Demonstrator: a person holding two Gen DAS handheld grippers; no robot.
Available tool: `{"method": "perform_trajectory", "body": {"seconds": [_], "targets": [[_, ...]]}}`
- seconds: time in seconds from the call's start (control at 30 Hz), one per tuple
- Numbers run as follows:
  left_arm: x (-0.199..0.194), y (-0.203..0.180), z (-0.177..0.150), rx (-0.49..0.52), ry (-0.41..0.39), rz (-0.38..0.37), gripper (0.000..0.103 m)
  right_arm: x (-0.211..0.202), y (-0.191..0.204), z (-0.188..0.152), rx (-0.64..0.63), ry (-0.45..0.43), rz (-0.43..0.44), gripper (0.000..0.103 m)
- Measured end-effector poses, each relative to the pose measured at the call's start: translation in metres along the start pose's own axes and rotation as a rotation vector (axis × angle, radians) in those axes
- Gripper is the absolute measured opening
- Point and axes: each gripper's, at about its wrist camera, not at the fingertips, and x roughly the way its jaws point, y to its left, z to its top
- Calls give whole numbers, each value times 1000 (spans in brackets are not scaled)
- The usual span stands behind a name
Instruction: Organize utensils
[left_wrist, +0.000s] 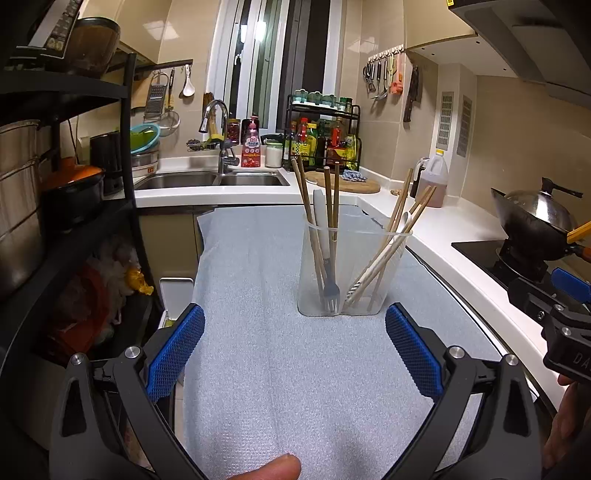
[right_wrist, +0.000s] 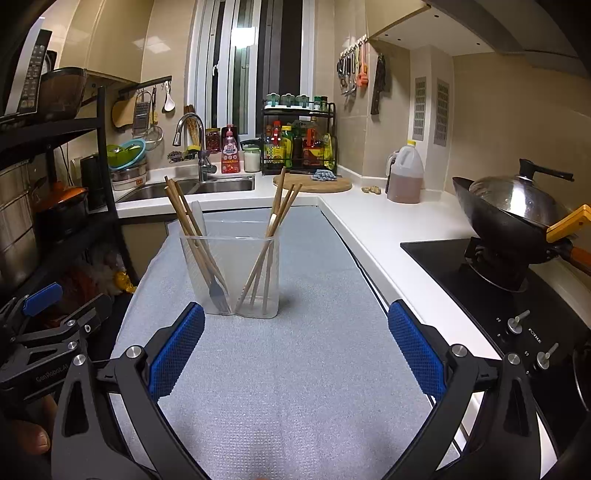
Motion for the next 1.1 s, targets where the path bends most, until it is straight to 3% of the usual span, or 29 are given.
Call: {"method": "perform_trajectory", "body": {"seconds": [1.1], "targets": [[0, -8, 3, 12, -7, -4, 95, -3, 1, 1, -6, 1, -1, 98]]}}
